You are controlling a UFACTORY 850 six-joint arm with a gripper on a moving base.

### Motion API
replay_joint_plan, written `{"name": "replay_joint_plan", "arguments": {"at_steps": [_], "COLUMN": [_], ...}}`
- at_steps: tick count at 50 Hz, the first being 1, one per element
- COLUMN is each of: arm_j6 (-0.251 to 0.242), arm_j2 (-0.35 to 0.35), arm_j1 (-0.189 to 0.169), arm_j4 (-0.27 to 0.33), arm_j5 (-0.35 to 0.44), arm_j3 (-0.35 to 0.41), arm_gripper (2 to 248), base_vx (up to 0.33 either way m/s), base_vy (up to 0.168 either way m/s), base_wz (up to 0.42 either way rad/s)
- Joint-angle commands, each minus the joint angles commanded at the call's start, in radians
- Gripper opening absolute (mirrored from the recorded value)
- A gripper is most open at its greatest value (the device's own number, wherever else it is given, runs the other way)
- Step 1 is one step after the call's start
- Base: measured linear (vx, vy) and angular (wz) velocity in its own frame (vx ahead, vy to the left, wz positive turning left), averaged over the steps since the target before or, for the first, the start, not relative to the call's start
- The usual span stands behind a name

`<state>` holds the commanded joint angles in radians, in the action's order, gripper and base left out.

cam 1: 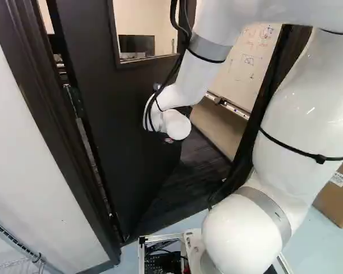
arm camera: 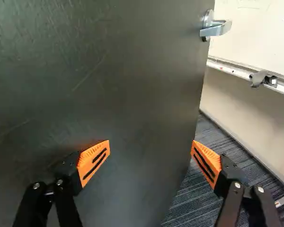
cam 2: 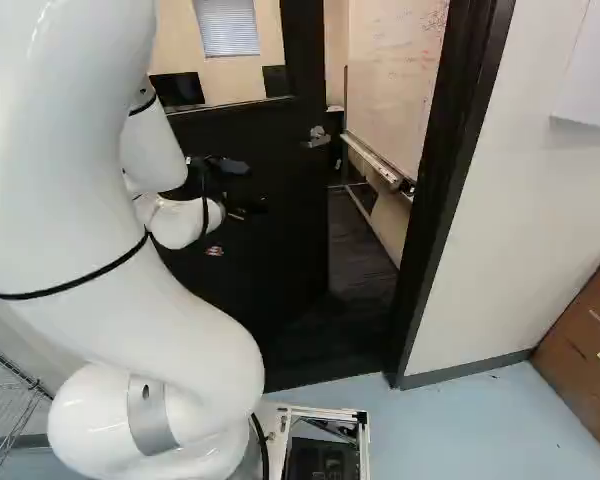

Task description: Open the door and move inside

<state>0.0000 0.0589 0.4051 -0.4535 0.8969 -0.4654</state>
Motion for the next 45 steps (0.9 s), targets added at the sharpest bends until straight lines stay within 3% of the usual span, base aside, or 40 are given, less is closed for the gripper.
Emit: {"name": "replay_joint_plan", "arguments": {"at_steps": [45], "arm_j6": [0.0], "arm_j2": [0.109], "arm_j1": [0.068], "arm_j4": [-0.082], "arm_j5": [0.0], "arm_j3": [-0.119], "arm_gripper": [247], "base_vx": [0.0], "base_vy": [0.0], "base_wz": [0.0]}}
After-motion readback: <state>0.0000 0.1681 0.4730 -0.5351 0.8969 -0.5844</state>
